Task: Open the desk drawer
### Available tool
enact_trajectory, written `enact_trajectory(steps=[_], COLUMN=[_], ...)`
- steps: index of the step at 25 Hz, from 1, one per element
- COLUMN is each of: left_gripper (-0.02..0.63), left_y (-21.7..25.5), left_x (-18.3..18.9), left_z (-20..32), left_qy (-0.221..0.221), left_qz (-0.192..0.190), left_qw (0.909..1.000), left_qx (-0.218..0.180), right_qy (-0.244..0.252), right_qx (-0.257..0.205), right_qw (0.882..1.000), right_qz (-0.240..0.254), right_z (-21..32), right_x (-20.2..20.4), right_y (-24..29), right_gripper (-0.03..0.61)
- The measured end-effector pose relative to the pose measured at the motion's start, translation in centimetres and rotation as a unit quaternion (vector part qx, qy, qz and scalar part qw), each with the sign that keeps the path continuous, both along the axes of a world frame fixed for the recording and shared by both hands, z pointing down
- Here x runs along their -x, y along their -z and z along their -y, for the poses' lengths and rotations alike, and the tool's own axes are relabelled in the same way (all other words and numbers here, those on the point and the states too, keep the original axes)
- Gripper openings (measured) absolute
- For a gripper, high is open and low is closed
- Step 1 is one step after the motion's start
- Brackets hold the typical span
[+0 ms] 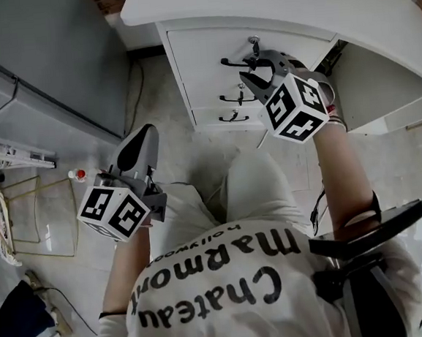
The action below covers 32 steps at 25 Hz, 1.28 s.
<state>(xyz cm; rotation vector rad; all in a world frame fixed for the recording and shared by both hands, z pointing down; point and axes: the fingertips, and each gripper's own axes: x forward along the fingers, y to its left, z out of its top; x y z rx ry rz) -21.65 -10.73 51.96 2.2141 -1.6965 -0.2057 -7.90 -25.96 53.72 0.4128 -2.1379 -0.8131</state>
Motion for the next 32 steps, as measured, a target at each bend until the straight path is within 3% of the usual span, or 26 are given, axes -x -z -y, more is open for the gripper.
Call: enact_trajectory(steps=[2, 5, 10, 19, 32], left_gripper=[0.015, 0.015, 0.015, 0.015, 0.015], left_y=[-0.1, -0.03, -0.01, -0.05, 0.5], left_x=[0.14, 0.33, 0.21, 0.04, 0.34], left_z=[0.14, 0.24, 0.11, -0.24, -0.49], left_qy=[0.003, 0.007, 0.012, 0.019, 0.039], left_qz=[-0.005, -0.01, -0.028, -0.027, -0.007], left_qw=[1.0, 0.9999, 0.9995, 0.9994, 0.999], left_qx=[-0.001, -0.006, -0.007, -0.011, -0.021], right_qy=[0.003, 0.011, 0.005, -0.017, -0.028], right_qx=[0.007, 0.007, 0.026, 0.057, 0.071], right_qw=[1.0, 1.0, 0.999, 0.998, 0.996], right_qz=[-0.008, -0.023, -0.039, -0.032, -0.035], right_z=[0.37, 0.4, 0.32, 0.23, 0.24], right_x=[0.14, 0.23, 0.17, 0.18, 0.14], right_y=[0.06, -0.02, 0.03, 0.17, -0.32], right_gripper=[0.05, 0.041, 0.037, 0.037, 0.037])
